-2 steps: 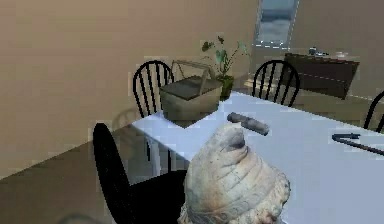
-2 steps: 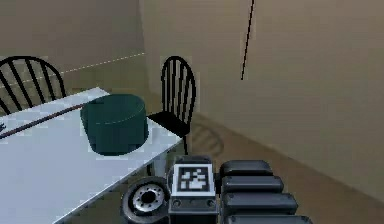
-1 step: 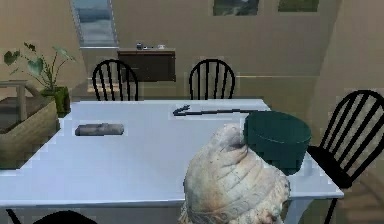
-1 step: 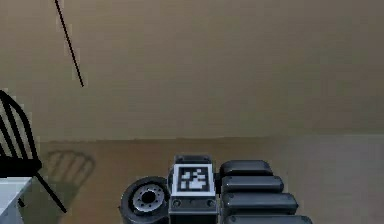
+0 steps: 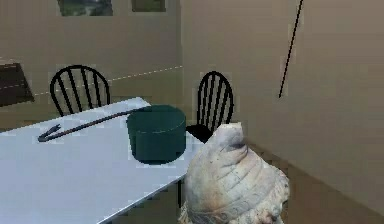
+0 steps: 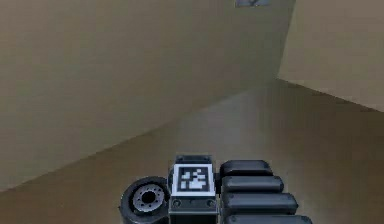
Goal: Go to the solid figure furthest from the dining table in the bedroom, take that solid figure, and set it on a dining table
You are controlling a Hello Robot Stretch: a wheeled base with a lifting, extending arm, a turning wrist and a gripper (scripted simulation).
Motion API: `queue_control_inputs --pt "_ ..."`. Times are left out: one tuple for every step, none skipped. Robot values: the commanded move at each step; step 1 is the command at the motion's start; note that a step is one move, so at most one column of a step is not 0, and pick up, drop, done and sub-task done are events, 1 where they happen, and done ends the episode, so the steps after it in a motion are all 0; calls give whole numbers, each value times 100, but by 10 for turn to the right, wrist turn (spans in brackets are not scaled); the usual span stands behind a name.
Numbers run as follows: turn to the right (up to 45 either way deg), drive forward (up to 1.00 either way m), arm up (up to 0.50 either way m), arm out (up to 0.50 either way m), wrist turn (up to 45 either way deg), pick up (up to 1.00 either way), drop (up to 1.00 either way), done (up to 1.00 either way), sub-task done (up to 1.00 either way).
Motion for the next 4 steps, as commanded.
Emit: queue_control_inputs --pt "-450 0 0 0 0 0 0 0 0" --pt "-390 0 0 0 0 0 0 0 0" --pt "450 0 0 0 0 0 0 0 0" --pt "390 0 0 0 0 0 0 0 0"
